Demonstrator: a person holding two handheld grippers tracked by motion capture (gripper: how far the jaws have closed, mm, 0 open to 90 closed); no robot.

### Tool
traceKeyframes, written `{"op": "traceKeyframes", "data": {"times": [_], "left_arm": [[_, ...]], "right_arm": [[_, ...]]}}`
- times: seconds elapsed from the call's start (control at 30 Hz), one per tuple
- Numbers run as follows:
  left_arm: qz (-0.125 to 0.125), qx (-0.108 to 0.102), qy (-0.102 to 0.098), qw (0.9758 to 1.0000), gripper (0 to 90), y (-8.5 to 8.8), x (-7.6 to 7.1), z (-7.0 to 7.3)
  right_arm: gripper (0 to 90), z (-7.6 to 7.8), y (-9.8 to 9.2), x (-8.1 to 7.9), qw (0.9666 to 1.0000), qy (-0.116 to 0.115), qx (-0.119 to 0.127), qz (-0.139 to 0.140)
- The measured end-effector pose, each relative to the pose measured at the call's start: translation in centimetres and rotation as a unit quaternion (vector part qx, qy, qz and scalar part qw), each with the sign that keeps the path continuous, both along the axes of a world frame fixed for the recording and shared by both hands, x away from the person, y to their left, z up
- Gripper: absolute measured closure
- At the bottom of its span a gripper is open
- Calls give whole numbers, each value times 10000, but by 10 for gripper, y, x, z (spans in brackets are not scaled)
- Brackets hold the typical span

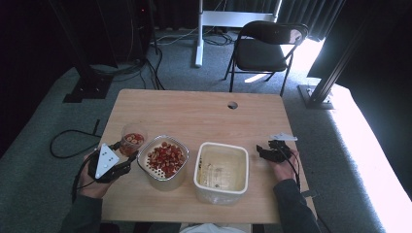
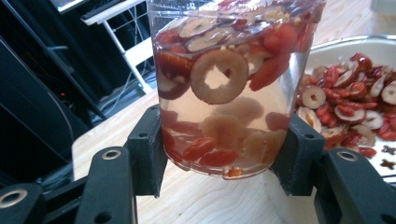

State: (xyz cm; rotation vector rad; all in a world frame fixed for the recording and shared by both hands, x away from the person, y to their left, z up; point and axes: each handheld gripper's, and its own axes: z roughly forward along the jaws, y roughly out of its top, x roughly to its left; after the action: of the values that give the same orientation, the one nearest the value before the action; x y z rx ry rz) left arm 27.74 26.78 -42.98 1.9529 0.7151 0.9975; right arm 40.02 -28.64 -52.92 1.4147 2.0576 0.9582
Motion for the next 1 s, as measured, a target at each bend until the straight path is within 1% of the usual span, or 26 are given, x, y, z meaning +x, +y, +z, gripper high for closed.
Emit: {"op": "traceKeyframes", "data": {"times": [0.13,0.3,0.37,0.5,0.67,0.83,0.87,0.93,1.0], "left_arm": [[6,146,-19,9999,446,-2,1,0],[25,384,-40,9992,446,-4,1,1],[43,524,-68,9986,446,-5,1,2],[61,716,-96,9974,447,-6,1,4],[85,864,-137,9961,447,-6,2,7],[59,1071,-171,9941,446,-8,4,10],[47,1127,-170,9935,446,-9,5,11],[31,1261,-183,9918,446,-9,5,13],[21,1352,-209,9906,447,-10,6,14]], "right_arm": [[377,-1,2,0,10000,-3,-70,25],[376,-3,6,0,9999,14,-147,60],[377,-3,6,0,9998,24,-173,62],[376,-4,6,0,9997,41,-228,56],[378,-7,5,-1,9997,48,-245,42],[377,-13,2,-2,9996,121,-262,-3],[377,-15,0,-3,9996,150,-257,-29],[378,-16,-1,-4,9997,145,-215,-46],[378,-16,-2,-4,9997,137,-215,-49]]}}
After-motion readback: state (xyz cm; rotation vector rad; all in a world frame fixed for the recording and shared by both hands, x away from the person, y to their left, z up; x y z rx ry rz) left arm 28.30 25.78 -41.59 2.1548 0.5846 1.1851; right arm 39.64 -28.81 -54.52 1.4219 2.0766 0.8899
